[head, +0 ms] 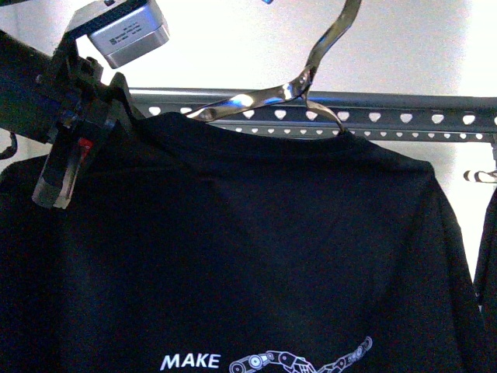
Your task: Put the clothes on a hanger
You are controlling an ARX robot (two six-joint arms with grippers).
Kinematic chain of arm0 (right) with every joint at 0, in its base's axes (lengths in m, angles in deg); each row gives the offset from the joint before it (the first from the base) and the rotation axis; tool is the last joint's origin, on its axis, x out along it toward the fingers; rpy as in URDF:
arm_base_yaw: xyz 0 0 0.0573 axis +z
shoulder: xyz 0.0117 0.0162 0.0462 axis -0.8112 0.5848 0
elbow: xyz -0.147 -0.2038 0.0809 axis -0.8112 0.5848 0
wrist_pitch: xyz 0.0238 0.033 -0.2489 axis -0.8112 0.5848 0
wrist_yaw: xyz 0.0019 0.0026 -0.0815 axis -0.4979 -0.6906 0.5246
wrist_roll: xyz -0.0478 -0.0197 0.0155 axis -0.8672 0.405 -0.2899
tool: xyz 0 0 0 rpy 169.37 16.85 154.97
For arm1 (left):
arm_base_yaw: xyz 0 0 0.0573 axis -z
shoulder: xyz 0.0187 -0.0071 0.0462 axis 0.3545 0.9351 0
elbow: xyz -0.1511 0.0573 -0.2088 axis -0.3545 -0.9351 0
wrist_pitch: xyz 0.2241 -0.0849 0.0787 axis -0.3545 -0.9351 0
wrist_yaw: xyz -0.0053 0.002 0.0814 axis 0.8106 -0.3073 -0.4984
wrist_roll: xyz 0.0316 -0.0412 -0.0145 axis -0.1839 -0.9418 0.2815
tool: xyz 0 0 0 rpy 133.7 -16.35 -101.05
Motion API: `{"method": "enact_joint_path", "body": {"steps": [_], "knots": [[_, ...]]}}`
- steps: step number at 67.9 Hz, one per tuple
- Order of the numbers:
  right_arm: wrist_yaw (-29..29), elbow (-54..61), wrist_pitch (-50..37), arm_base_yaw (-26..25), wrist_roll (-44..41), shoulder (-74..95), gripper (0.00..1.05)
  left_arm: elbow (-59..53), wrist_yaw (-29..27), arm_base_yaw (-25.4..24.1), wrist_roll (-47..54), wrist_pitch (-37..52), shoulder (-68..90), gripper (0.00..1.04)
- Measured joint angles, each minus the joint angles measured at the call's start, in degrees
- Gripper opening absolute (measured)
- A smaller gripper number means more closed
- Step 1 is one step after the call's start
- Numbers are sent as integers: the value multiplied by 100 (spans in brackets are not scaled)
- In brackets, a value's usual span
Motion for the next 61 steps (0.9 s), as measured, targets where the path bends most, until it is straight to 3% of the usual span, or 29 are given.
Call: {"method": "enact_joint_path", "body": {"steps": [10,14,19,27,37,61], "knots": [[-186,-1810,1882,136,-1919,1565,97,0,-2,-28,4,0,0,4],[-291,-2531,2927,286,-3097,2006,97,0,-2,-17,7,0,0,4],[131,-3451,4310,649,-4723,2507,97,0,-4,9,9,0,4,4],[586,-4065,4752,1152,-5866,2920,97,0,0,11,11,0,4,4],[1207,-4603,4680,1825,-6522,3353,97,0,-2,-2,11,0,7,4],[2009,-5460,4533,2824,-6470,4356,97,0,-7,-4,35,0,7,4]]}}
